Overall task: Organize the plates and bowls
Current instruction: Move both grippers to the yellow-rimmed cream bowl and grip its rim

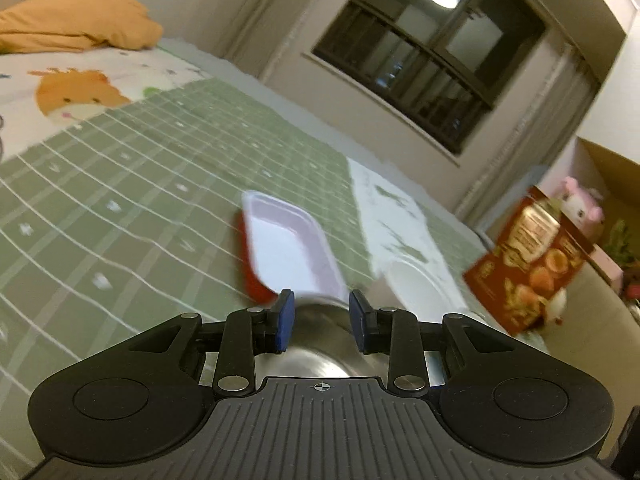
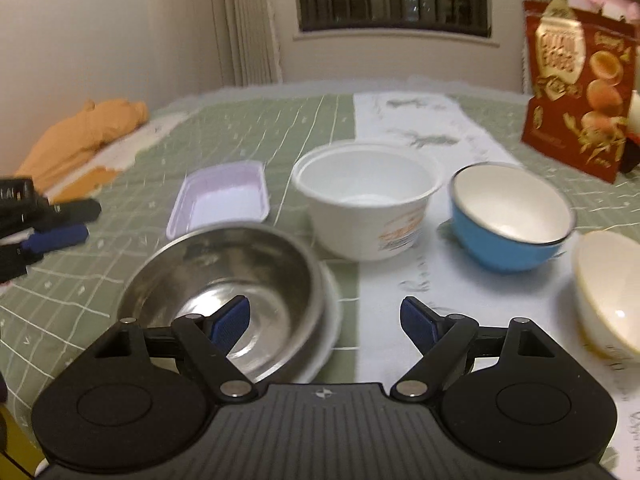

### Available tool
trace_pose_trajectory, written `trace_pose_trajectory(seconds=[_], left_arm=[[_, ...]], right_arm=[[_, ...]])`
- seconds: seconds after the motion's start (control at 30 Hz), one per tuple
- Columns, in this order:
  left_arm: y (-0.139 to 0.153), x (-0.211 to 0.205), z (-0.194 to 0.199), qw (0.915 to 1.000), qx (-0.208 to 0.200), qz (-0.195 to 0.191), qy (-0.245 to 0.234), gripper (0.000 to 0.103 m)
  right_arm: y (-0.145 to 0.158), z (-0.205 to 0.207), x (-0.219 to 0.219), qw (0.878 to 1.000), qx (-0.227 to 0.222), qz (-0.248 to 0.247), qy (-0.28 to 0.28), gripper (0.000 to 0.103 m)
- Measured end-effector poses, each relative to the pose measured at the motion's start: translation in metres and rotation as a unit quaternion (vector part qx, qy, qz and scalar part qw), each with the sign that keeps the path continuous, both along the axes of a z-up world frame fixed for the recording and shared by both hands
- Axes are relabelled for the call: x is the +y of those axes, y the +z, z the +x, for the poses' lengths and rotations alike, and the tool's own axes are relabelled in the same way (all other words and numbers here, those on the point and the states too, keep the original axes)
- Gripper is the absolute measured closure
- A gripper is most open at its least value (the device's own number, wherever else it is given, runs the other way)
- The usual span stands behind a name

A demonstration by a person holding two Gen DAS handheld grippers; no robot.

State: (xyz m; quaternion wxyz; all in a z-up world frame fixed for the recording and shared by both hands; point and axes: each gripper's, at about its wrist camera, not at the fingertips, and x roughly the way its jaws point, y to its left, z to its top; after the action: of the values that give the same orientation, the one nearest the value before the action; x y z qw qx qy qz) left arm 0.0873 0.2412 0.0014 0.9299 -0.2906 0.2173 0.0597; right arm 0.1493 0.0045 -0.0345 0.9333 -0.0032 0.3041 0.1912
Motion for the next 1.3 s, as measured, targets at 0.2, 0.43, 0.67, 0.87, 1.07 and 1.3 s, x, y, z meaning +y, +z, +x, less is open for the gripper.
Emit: trace_pose_trajectory(seconds=[0.2,0.43,0.67,0.87,1.07,1.3], left_arm=[[0.018,-0.094,0.006,0.9968,0.005,0.031,-0.073,0.07],[0.018,-0.186,0.019,0.9874,0.018,0.044,-0.151,0.07],[0.017,-0.233,0.061,0.9824,0.066,0.049,-0.167,0.075],[-0.003,-0.269,0.103,0.9774,0.086,0.032,-0.19,0.075],[-0.038,-0.301,0.135,0.9749,0.117,0.028,-0.187,0.074],[-0.047,-0.296,0.145,0.9786,0.121,-0.002,-0.166,0.077]], right_arm=[[0.015,-0.022,-0.061,0.999,-0.03,-0.003,-0.034,0.017],[0.011,-0.022,-0.139,0.996,-0.031,-0.027,-0.074,0.016],[0.036,0.027,-0.21,0.998,-0.037,0.024,-0.041,0.016],[0.011,0.09,-0.28,0.979,-0.077,-0.021,-0.189,0.016],[-0.024,0.124,-0.33,0.978,0.027,0.057,-0.2,0.016],[-0.05,0.146,-0.32,0.975,0.114,0.134,-0.133,0.022]])
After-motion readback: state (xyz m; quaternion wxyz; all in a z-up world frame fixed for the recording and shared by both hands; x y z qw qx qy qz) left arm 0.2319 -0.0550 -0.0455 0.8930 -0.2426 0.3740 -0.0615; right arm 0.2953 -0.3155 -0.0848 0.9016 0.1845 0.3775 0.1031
